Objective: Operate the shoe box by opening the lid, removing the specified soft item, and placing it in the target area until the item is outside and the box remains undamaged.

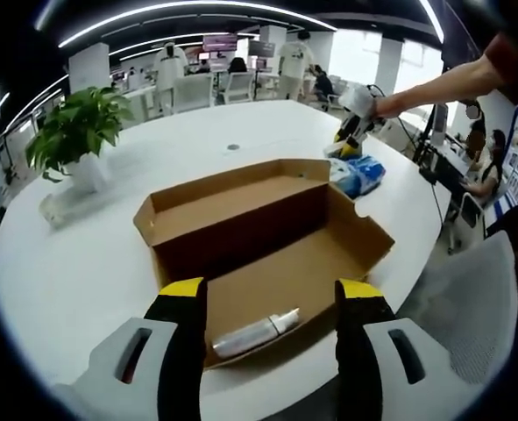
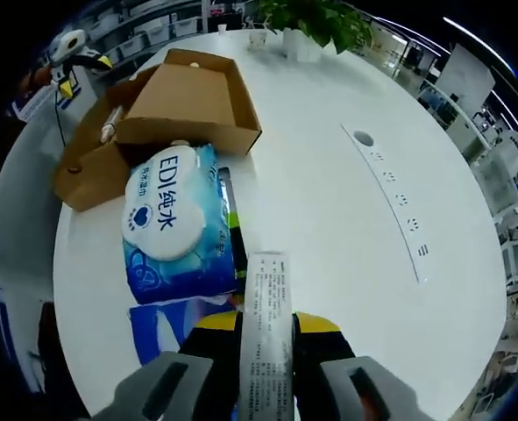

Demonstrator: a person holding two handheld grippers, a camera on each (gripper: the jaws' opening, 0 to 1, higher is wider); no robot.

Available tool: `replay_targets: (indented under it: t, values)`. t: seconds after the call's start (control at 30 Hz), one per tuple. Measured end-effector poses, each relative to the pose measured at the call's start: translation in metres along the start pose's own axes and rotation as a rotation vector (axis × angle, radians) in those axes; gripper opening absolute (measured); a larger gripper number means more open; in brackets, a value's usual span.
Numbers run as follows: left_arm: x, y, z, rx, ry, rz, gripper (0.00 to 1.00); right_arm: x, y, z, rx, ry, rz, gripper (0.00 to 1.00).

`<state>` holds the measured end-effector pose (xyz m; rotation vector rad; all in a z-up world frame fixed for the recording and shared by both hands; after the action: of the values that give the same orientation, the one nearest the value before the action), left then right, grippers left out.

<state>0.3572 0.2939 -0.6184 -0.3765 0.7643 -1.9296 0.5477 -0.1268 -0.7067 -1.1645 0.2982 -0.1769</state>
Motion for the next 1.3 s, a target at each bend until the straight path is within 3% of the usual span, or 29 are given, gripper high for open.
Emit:
replay_targets:
  t: [0.57,0.7,1.3]
  values:
    - [-0.002,0.000,-0.001,-0.010,0.004,0.000,0.58,0.009,0.007,-0.014,-0.092,-0.062,-0.007,0.18]
    - [-0.001,0.000,-0.001,-0.010,0.003,-0.003,0.58,0.007,0.011,-0.022,-0.144,-0.076,-0.022,0.18]
    - [-0.003,-0.001,-0.006,-0.017,-0.007,-0.002,0.57,0.004,0.014,-0.031,-0.191,-0.075,-0.011,0.17]
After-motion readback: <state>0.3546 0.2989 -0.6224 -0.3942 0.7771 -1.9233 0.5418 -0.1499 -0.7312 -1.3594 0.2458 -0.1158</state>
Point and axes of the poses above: the point that each gripper's makers call its tool centre point, and the gripper's own axes: y roughly forward along the fingers, x roughly to its right, z roughly out of its top, the point moved 4 cm from there along -y, roughly backward along the fingers, and after that the axes turned 12 degrees about z, right-handed, at the moved point
